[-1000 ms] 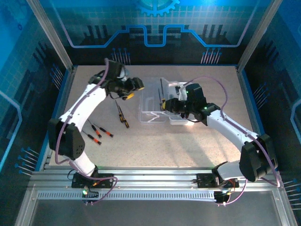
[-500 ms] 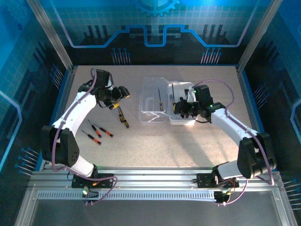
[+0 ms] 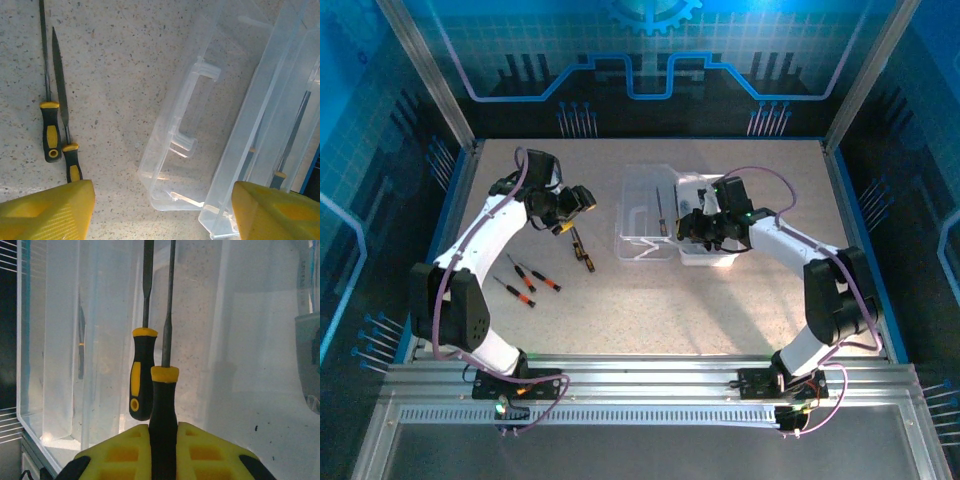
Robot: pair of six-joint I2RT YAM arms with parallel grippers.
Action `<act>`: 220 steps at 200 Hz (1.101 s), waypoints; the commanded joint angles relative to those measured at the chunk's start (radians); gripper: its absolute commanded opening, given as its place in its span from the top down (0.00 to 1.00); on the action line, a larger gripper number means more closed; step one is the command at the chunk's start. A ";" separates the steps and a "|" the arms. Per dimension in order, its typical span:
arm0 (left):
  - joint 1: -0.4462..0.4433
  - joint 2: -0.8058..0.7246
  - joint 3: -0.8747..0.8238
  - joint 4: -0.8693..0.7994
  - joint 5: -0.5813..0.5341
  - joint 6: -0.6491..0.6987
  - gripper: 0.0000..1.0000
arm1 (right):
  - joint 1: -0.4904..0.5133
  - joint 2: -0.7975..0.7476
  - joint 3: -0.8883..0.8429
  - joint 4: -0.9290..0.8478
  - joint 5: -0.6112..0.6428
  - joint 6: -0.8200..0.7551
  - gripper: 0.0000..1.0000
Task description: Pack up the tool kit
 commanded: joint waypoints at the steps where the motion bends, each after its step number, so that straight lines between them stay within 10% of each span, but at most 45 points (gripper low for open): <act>1: 0.006 0.006 -0.032 0.007 0.004 0.016 0.27 | 0.006 0.028 0.013 0.034 -0.006 0.018 0.85; 220: 0.006 0.029 -0.053 0.002 0.007 0.049 0.27 | 0.015 -0.144 0.063 -0.123 0.149 -0.019 0.67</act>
